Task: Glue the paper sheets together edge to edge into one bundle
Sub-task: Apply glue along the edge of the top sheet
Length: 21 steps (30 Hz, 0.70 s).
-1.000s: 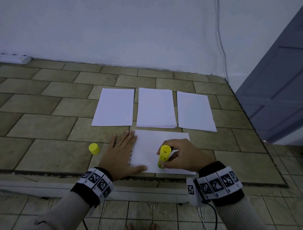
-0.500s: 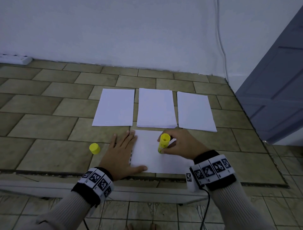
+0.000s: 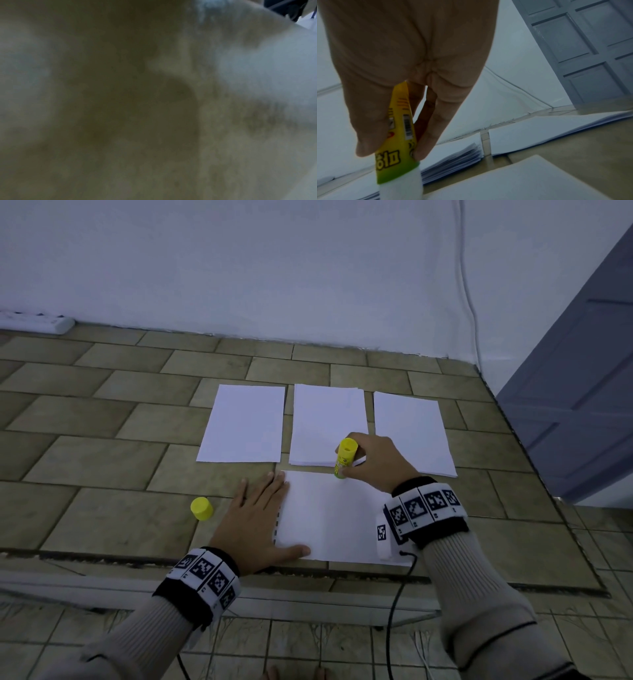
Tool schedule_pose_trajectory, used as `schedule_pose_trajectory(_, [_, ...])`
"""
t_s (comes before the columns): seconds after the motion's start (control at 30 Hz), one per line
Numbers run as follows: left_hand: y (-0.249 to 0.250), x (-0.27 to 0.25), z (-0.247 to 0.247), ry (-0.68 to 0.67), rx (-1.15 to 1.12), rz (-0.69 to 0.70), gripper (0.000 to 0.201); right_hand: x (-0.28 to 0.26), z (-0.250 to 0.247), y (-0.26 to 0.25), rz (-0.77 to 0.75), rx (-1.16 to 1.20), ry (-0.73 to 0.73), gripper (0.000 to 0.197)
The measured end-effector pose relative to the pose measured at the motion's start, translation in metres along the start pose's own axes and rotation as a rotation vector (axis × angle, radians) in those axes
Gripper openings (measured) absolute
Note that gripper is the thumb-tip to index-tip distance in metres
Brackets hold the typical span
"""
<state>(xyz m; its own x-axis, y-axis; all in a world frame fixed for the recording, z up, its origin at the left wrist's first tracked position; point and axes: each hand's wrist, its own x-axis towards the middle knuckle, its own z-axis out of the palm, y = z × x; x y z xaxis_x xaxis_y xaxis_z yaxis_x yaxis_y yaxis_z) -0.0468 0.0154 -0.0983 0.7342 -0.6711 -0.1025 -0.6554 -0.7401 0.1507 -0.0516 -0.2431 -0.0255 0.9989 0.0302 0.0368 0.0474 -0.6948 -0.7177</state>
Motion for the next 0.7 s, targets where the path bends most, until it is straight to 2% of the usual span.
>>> schedule_pose_trajectory(0.17, [0.0, 0.0, 0.0, 0.01, -0.008, 0.008, 0.127, -0.022, -0.005, 0.004, -0.007, 0.059, 0.082, 0.018])
schedule_pose_trajectory(0.4, [0.001, -0.001, 0.0, 0.006, -0.009, 0.009, 0.128, -0.081, -0.02, 0.017, 0.048, 0.115, -0.048, 0.019])
schedule_pose_trajectory(0.7, [0.0, -0.001, 0.001, 0.007, -0.003, 0.014, 0.127, -0.122, -0.031, 0.03, 0.097, 0.13, -0.047, 0.024])
